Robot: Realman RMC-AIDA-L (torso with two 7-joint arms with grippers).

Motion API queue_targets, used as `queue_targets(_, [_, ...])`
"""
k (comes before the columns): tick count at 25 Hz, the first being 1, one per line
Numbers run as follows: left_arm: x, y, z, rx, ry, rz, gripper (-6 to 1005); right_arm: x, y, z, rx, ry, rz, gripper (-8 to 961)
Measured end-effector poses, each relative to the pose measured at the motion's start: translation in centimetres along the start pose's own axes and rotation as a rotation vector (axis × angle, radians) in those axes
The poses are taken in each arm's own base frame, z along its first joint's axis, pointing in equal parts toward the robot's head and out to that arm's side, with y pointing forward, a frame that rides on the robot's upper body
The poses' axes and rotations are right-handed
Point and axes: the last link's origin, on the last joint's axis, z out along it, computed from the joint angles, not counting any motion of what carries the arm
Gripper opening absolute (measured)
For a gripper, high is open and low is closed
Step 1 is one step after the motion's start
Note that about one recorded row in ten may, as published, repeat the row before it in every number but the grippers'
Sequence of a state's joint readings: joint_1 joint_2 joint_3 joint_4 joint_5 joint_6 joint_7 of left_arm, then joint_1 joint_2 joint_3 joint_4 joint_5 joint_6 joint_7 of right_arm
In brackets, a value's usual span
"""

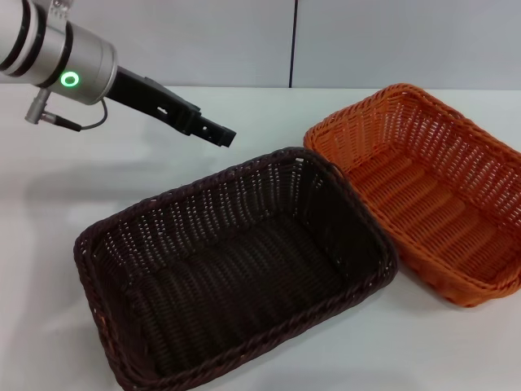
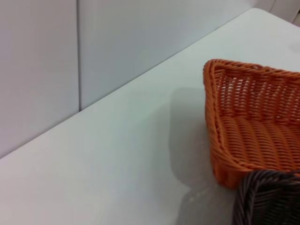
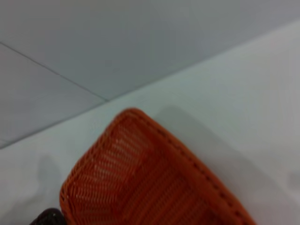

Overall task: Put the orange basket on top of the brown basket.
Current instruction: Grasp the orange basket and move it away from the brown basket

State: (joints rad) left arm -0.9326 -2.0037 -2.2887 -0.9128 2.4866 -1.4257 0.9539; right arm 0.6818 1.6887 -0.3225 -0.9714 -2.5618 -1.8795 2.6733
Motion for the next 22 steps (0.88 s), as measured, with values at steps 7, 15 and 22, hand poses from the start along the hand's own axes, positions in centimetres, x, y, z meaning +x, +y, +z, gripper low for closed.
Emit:
queue_targets(7, [-0.9, -0.6, 0.3, 0.02, 0.008, -0.008, 860, 0.6, 1.1, 2.3, -0.054, 0.15, 0.114, 792])
queue_targets(15, [-0.8, -1.1, 0.6, 0.046, 0.014, -0.011, 859, 1.9, 0.1, 3.6, -0.132, 0.212, 0.226, 792])
queue_targets(22, [-0.2, -1.0, 0.7, 0.051, 0.014, 0.001, 859, 2.9, -0.6, 3.2, -0.124, 0.249, 0.255, 792])
